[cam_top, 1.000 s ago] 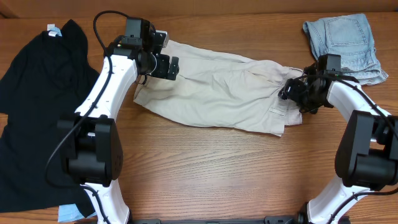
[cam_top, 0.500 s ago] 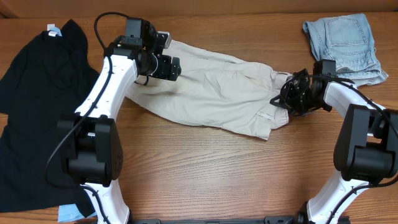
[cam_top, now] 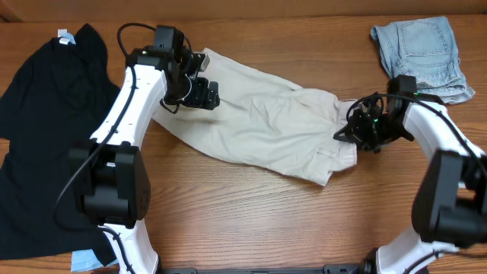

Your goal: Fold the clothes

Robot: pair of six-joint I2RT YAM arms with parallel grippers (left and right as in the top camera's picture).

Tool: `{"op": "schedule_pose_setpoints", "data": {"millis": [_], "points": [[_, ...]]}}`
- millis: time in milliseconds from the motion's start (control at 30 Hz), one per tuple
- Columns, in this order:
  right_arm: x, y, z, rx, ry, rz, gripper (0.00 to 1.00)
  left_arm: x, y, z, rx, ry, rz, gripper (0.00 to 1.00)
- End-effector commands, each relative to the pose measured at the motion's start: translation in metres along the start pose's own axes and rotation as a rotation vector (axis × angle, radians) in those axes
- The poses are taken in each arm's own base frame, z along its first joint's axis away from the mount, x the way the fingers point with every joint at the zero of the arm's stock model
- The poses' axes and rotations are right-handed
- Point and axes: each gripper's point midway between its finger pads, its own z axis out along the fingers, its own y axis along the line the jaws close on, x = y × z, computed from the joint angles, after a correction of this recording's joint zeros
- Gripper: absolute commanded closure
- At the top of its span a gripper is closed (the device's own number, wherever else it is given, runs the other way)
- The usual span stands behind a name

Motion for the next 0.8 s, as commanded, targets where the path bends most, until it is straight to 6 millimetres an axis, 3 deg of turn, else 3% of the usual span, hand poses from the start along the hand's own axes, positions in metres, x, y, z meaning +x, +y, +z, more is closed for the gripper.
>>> {"op": "schedule_pose_setpoints", "data": {"millis": [0,167,300,433,767], "points": [[0.021,-0.003,-0.028,0.093,-0.016,-0.011,0.96,-0.015,-0.019,-0.029,0.049,-0.052,0.099,0.15],[0.043,-0.006,-0.038,0.127,0.037,-0.025,0.96,-0.003,-0.028,-0.026,0.076,-0.004,0.182,0.33],[0.045,-0.008,-0.038,0.136,0.041,-0.028,0.96,-0.004,-0.027,-0.020,0.077,-0.010,0.200,0.69],[0.038,-0.006,-0.038,0.129,0.015,-0.042,0.96,-0.002,-0.031,0.000,0.141,0.003,0.192,0.94],[0.024,-0.003,-0.038,0.117,-0.039,-0.073,0.96,0.018,-0.011,0.069,0.166,0.128,0.181,0.96]]}}
